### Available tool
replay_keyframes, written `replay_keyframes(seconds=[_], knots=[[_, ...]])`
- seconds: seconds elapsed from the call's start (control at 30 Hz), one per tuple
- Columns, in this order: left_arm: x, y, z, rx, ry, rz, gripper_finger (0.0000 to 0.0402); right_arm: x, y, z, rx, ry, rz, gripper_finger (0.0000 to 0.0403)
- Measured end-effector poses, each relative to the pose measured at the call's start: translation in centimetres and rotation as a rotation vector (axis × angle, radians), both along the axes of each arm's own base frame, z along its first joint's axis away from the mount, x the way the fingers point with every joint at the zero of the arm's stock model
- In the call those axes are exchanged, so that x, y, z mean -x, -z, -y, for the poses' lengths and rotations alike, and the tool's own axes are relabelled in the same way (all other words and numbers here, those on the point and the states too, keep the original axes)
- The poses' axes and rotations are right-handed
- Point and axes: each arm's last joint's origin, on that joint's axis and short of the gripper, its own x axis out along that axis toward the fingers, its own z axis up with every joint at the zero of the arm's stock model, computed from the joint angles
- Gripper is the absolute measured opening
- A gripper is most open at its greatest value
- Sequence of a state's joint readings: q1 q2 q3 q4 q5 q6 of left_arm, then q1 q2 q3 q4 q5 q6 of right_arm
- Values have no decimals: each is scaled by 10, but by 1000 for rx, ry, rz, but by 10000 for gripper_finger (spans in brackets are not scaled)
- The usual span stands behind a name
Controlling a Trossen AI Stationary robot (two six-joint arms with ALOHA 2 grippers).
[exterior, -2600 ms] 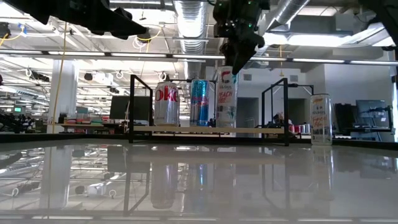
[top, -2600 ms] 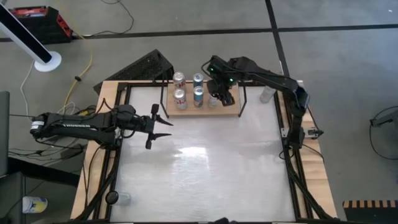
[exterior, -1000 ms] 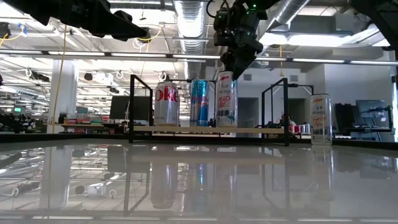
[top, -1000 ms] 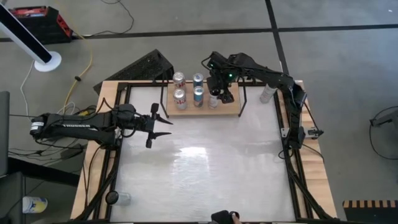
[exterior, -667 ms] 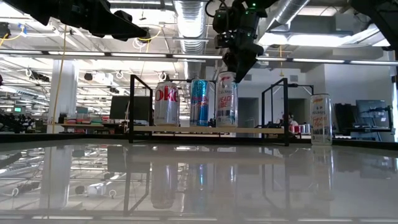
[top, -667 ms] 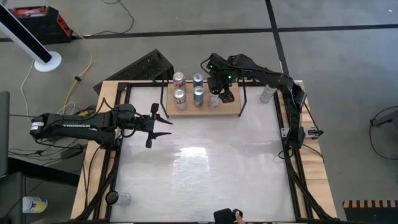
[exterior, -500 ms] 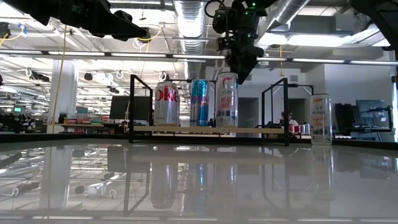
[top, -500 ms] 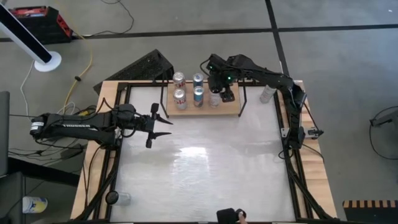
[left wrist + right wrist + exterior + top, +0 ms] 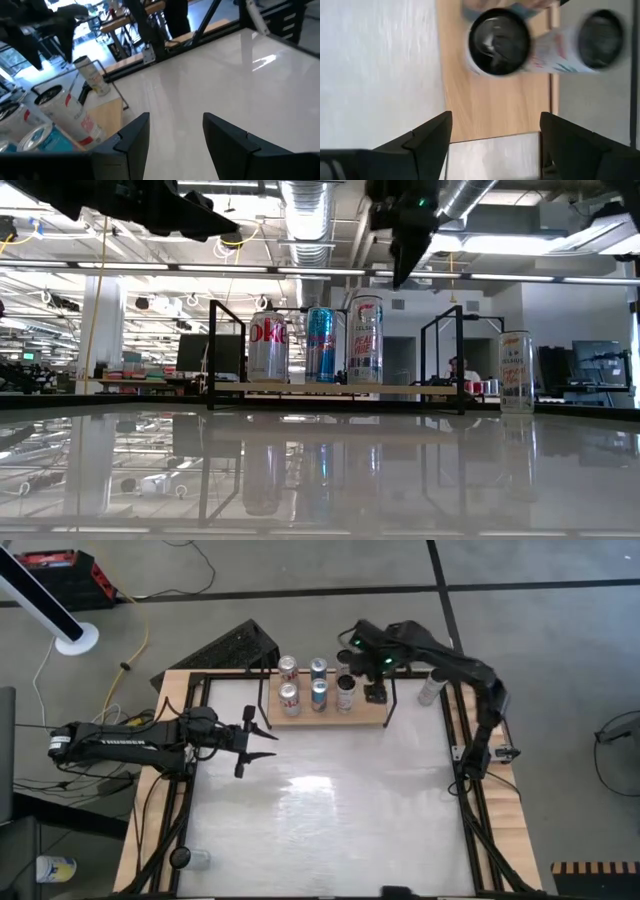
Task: Place canned beverage on shelf
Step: Put the top white yellow soda can on the shelf
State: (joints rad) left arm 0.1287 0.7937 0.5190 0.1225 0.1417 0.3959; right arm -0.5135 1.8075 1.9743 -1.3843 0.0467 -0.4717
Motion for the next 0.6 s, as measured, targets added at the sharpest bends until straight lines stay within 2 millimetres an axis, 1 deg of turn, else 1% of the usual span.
replay_keyframes(seconds=[0.07,0.17,0.2,0.27,0.33,0.43,0.53,0.6], knots=[[0,-1,1,15,18,5,169,16,-17,-2,10,69,57,319],[0,0,1,36,31,-1,169,49,-41,-2,8,246,156,317],[0,0,1,44,31,-3,169,62,-45,0,9,320,187,317],[0,2,1,59,29,-23,169,85,-46,5,36,489,244,317],[1,4,1,69,27,-44,169,105,-35,13,104,666,266,317],[1,5,1,72,26,-56,169,134,-7,21,197,906,257,317],[1,6,1,85,24,-63,169,157,17,25,215,1087,338,317],[1,6,1,97,22,-65,169,170,31,25,216,1166,368,317]])
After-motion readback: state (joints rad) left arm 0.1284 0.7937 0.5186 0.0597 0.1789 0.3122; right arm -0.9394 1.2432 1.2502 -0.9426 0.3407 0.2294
